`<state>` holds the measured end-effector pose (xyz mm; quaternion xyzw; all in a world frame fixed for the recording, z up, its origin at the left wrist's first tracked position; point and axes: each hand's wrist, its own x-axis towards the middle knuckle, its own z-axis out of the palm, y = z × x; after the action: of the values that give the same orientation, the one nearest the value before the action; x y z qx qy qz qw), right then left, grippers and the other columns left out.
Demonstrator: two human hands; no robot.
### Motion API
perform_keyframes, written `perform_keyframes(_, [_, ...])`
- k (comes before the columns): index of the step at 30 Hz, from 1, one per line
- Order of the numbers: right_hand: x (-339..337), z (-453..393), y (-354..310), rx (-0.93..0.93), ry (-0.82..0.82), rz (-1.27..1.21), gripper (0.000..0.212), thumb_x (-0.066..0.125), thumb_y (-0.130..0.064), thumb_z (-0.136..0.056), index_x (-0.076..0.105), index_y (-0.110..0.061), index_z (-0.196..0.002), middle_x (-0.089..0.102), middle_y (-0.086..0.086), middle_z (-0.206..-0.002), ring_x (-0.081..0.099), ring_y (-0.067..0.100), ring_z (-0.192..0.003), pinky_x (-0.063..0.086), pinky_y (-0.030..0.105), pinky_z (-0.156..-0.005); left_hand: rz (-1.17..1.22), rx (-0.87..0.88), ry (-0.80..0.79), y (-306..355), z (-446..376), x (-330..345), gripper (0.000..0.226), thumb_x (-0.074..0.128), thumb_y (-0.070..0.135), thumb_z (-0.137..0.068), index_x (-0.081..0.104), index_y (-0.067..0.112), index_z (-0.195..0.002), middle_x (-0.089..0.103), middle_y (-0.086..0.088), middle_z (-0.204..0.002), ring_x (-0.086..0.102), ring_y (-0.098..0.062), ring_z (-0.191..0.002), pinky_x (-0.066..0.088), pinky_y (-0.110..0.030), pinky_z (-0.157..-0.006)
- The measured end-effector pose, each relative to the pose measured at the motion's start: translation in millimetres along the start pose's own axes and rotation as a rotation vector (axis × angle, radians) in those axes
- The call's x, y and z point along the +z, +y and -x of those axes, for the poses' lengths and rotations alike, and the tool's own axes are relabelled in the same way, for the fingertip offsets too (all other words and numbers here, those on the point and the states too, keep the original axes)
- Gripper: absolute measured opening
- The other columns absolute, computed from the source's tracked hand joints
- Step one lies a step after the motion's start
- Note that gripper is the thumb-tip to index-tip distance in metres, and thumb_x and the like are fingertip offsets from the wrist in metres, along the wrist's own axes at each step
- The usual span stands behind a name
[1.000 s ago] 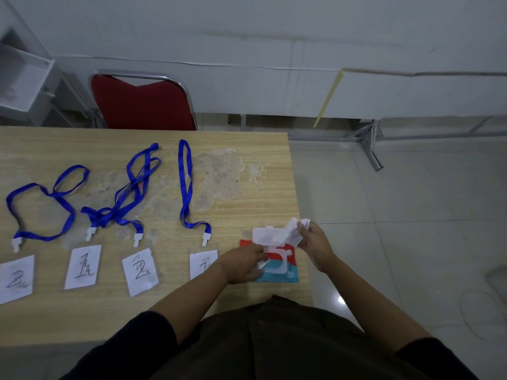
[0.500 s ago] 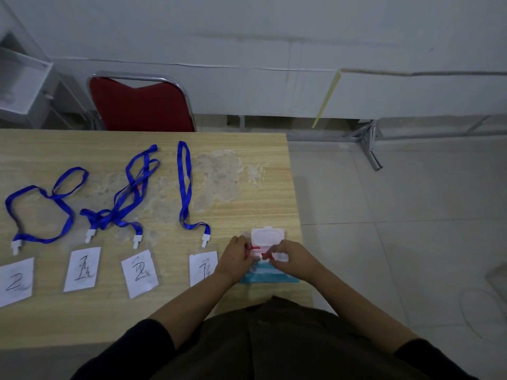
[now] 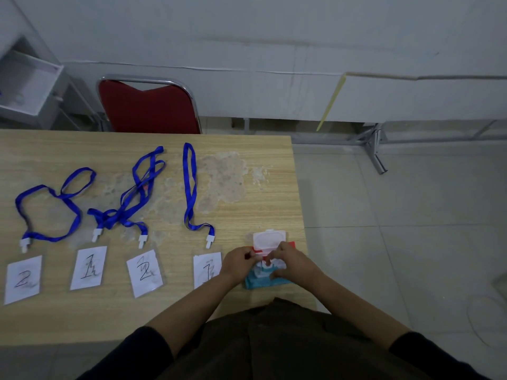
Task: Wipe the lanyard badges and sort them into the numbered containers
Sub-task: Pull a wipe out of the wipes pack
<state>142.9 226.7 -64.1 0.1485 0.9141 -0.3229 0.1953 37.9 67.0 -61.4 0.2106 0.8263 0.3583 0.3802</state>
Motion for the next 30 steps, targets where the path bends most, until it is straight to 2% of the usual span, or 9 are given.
perform_keyframes(5, [2, 1, -1, -0.051, 0.004, 0.104, 0.045, 0.075, -0.038, -0.078, 0.059, -0.03, -0.119, 0.046, -0.009, -0.114, 0.05, 0.007, -0.092, 0.044, 0.023, -0.076, 0.074, 0.009, 0.009, 5, 0, 0, 0.019, 0.065, 0.024, -0.09, 0.062, 0.01, -0.078, 0.068, -0.014, -0.092, 0.061, -0.025, -0.091, 0.047, -0.034, -0.083])
perform_keyframes(9, [2, 6, 1, -0.056, 0.069, 0.042, 0.038, 0.065, -0.049, -0.086, 0.063, -0.026, -0.116, 0.055, -0.004, -0.113, 0.057, 0.013, -0.097, 0.05, 0.032, -0.083, 0.139, 0.033, -0.033, 3, 1, -4, 0.021, 0.063, 0.019, -0.092, 0.055, 0.014, -0.073, 0.062, -0.007, -0.086, 0.056, -0.018, -0.085, 0.04, -0.015, -0.07])
perform_keyframes(13, [7, 6, -5, -0.027, 0.189, 0.033, 0.02, 0.059, -0.041, -0.092, 0.062, -0.029, -0.108, 0.06, -0.005, -0.105, 0.058, 0.013, -0.094, 0.048, 0.029, -0.077, 0.113, 0.041, -0.077, 2, 0, -4, 0.017, 0.058, 0.02, -0.095, 0.059, 0.012, -0.079, 0.062, -0.009, -0.091, 0.055, -0.016, -0.087, 0.04, -0.023, -0.075])
perform_keyframes(16, [10, 4, -10, 0.01, 0.283, -0.021, 0.013, 0.06, -0.032, -0.091, 0.063, -0.028, -0.104, 0.064, -0.005, -0.106, 0.059, 0.012, -0.095, 0.046, 0.026, -0.078, 0.117, 0.037, -0.088, 3, -3, -6, 0.017, 0.058, 0.018, -0.095, 0.061, 0.012, -0.079, 0.059, -0.005, -0.084, 0.053, -0.014, -0.081, 0.039, -0.024, -0.072])
perform_keyframes(21, [7, 2, -8, -0.008, 0.165, -0.005, 0.026, 0.056, -0.024, -0.091, 0.068, -0.022, -0.114, 0.054, -0.004, -0.102, 0.057, 0.014, -0.092, 0.048, 0.027, -0.077, 0.094, 0.044, -0.071, 3, -8, -6, 0.02, 0.059, 0.018, -0.094, 0.06, 0.011, -0.075, 0.055, -0.001, -0.074, 0.05, -0.014, -0.073, 0.038, -0.029, -0.07])
perform_keyframes(24, [8, 4, -5, 0.013, 0.116, -0.074, 0.021, 0.056, -0.025, -0.091, 0.068, -0.021, -0.108, 0.051, -0.005, -0.099, 0.054, 0.011, -0.09, 0.048, 0.028, -0.079, 0.082, 0.063, -0.059, 5, -8, -3, 0.022, 0.061, 0.017, -0.093, 0.061, 0.011, -0.072, 0.054, 0.002, -0.066, 0.049, -0.011, -0.067, 0.039, -0.026, -0.068])
perform_keyframes(26, [5, 6, -2, -0.03, 0.126, -0.16, 0.014, 0.057, -0.026, -0.092, 0.07, -0.023, -0.098, 0.056, -0.003, -0.096, 0.055, 0.011, -0.087, 0.046, 0.027, -0.078, 0.11, 0.056, -0.054, 8, -4, 0, 0.027, 0.056, 0.023, -0.097, 0.067, 0.011, -0.076, 0.06, 0.0, -0.07, 0.054, -0.012, -0.07, 0.041, -0.024, -0.071])
perform_keyframes(28, [3, 9, 0, 0.005, 0.222, -0.357, 0.011, 0.06, -0.026, -0.093, 0.069, -0.021, -0.093, 0.064, -0.003, -0.093, 0.059, 0.011, -0.087, 0.048, 0.029, -0.08, 0.171, 0.013, -0.053, 8, 1, 2, 0.04, 0.044, 0.032, -0.102, 0.072, 0.008, -0.087, 0.068, -0.008, -0.086, 0.062, -0.018, -0.083, 0.047, -0.029, -0.081])
perform_keyframes(30, [2, 9, 5, 0.132, 0.396, -0.585, 0.011, 0.057, -0.021, -0.096, 0.066, -0.016, -0.094, 0.066, -0.001, -0.093, 0.062, 0.014, -0.09, 0.049, 0.031, -0.082, 0.145, 0.025, -0.045, 5, 4, 2, 0.045, 0.039, 0.035, -0.103, 0.07, 0.004, -0.094, 0.066, -0.013, -0.098, 0.062, -0.024, -0.093, 0.049, -0.033, -0.089])
